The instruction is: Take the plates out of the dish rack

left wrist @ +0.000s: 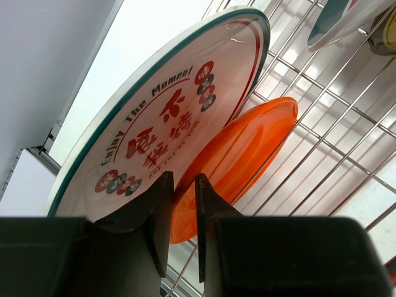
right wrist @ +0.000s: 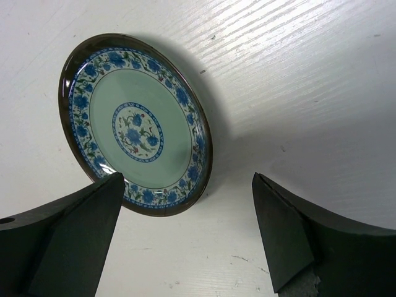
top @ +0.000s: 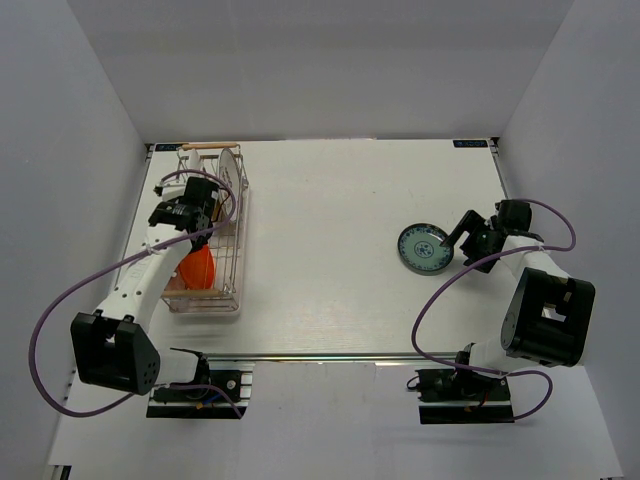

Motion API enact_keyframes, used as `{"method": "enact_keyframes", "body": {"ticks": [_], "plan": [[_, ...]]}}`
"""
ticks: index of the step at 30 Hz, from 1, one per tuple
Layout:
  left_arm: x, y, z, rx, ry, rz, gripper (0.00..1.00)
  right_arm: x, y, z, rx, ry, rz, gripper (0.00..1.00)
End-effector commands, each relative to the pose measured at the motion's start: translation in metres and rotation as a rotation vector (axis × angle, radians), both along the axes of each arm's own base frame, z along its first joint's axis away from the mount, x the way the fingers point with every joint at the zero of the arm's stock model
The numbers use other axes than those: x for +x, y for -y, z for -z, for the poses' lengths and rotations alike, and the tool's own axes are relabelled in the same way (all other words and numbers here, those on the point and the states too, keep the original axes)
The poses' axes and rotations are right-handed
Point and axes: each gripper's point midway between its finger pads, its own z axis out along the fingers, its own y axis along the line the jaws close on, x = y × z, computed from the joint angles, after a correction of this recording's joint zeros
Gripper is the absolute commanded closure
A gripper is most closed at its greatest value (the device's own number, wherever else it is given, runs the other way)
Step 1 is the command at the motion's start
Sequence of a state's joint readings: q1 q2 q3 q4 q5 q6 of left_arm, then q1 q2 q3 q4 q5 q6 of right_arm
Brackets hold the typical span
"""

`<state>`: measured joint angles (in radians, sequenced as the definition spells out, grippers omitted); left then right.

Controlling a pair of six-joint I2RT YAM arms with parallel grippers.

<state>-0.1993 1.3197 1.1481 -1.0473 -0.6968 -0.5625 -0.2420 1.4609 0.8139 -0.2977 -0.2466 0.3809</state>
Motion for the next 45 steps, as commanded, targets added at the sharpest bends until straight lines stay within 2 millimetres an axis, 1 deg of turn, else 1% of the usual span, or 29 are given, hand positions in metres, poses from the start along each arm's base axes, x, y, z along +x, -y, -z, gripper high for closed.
{"method": "enact_keyframes", "body": {"ticks": [1, 3, 7, 10, 15, 18, 21, 24, 28, 29, 31, 33, 35, 36, 38, 41, 42, 44, 45], "plan": [[0.004, 0.003, -0.022, -0.034, 0.087, -0.028, 1.00, 0.008, 0.004, -0.015, -0.023, 0.035, 0.000, 0.11], [0.002, -0.005, -0.034, 0.006, 0.110, -0.061, 1.00, 0.008, 0.004, -0.015, -0.021, 0.033, 0.001, 0.11], [0.002, -0.010, -0.051, 0.030, 0.145, -0.075, 1.00, 0.007, 0.005, -0.015, -0.028, 0.028, 0.008, 0.11], [0.008, -0.005, -0.062, -0.002, 0.183, -0.035, 1.00, 0.006, 0.006, -0.016, -0.028, 0.027, 0.010, 0.11], [0.011, 0.009, -0.072, -0.062, 0.216, 0.035, 1.00, 0.006, 0.006, -0.018, -0.028, 0.028, 0.015, 0.11], [0.011, 0.012, -0.078, -0.077, 0.221, 0.060, 1.00, 0.006, 0.005, -0.017, -0.024, 0.021, 0.012, 0.11], [0.005, 0.014, -0.083, -0.086, 0.212, 0.085, 1.00, 0.006, 0.004, -0.017, -0.023, 0.020, 0.008, 0.11], [0.003, 0.020, -0.087, -0.118, 0.224, 0.130, 1.00, 0.007, 0.005, -0.018, -0.021, 0.023, 0.011, 0.11], [0.005, 0.037, -0.104, -0.203, 0.297, 0.219, 1.00, 0.007, 0.002, -0.020, -0.009, 0.029, -0.001, 0.11], [0.005, 0.038, -0.112, -0.206, 0.320, 0.225, 1.00, 0.007, 0.000, -0.021, -0.006, 0.032, -0.006, 0.11], [0.004, 0.037, -0.119, -0.204, 0.333, 0.227, 1.00, 0.008, -0.001, -0.024, 0.000, 0.040, -0.013, 0.11], [0.001, 0.033, -0.131, -0.187, 0.363, 0.215, 1.00, 0.009, -0.003, -0.029, 0.004, 0.059, -0.024, 0.12], [0.000, 0.026, -0.136, -0.159, 0.369, 0.189, 1.00, 0.011, -0.005, -0.037, 0.015, 0.084, -0.035, 0.11], [-0.001, 0.023, -0.142, -0.148, 0.377, 0.177, 1.00, 0.012, -0.008, -0.041, 0.020, 0.097, -0.048, 0.11], [-0.002, 0.018, -0.149, -0.128, 0.392, 0.147, 1.00, 0.014, -0.009, -0.050, 0.020, 0.128, -0.055, 0.11], [-0.001, 0.010, -0.164, -0.104, 0.437, 0.104, 1.00, 0.018, -0.016, -0.068, 0.032, 0.185, -0.106, 0.11], [0.002, 0.011, -0.175, -0.111, 0.475, 0.104, 1.00, 0.018, -0.022, -0.074, 0.062, 0.204, -0.135, 0.11], [0.005, 0.014, -0.189, -0.125, 0.523, 0.120, 1.00, 0.020, -0.033, -0.088, 0.094, 0.246, -0.179, 0.11], [0.011, 0.018, -0.197, -0.144, 0.563, 0.134, 1.00, 0.020, -0.043, -0.096, 0.137, 0.270, -0.222, 0.11]]}}
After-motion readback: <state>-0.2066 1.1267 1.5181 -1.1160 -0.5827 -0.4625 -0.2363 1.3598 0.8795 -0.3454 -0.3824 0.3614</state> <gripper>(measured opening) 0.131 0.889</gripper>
